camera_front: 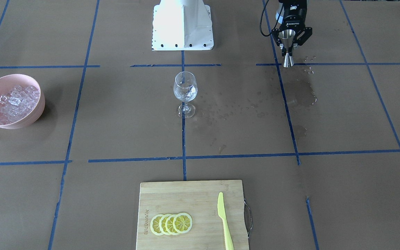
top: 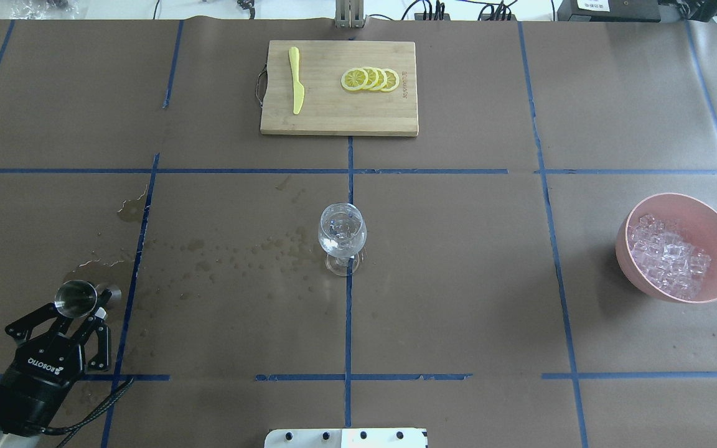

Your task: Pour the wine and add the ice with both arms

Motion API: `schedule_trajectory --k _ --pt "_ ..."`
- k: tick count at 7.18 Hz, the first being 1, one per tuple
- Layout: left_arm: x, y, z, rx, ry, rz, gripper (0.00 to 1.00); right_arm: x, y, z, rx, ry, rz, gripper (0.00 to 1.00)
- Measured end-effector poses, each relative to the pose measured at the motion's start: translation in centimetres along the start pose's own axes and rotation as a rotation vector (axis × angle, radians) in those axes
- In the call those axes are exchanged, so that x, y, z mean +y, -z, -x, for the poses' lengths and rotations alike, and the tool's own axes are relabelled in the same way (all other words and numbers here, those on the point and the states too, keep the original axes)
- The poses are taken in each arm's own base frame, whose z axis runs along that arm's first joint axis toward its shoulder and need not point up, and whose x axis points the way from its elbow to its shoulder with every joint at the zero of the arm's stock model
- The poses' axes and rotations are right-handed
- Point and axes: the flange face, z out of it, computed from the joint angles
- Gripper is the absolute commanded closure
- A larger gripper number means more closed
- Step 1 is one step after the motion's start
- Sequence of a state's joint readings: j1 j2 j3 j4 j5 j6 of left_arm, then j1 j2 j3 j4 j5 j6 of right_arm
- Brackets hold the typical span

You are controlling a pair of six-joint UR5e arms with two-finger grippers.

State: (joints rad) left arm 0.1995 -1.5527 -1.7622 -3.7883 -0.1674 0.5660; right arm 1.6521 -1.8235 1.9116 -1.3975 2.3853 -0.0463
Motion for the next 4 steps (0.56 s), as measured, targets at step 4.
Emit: schedule_trajectory --k 4 --pt "-2.2 3.7 -3.5 0.217 -0.068 -0.062 1.00 0.8 -0.1 -0.6 0.003 -0.018 0.005 0.00"
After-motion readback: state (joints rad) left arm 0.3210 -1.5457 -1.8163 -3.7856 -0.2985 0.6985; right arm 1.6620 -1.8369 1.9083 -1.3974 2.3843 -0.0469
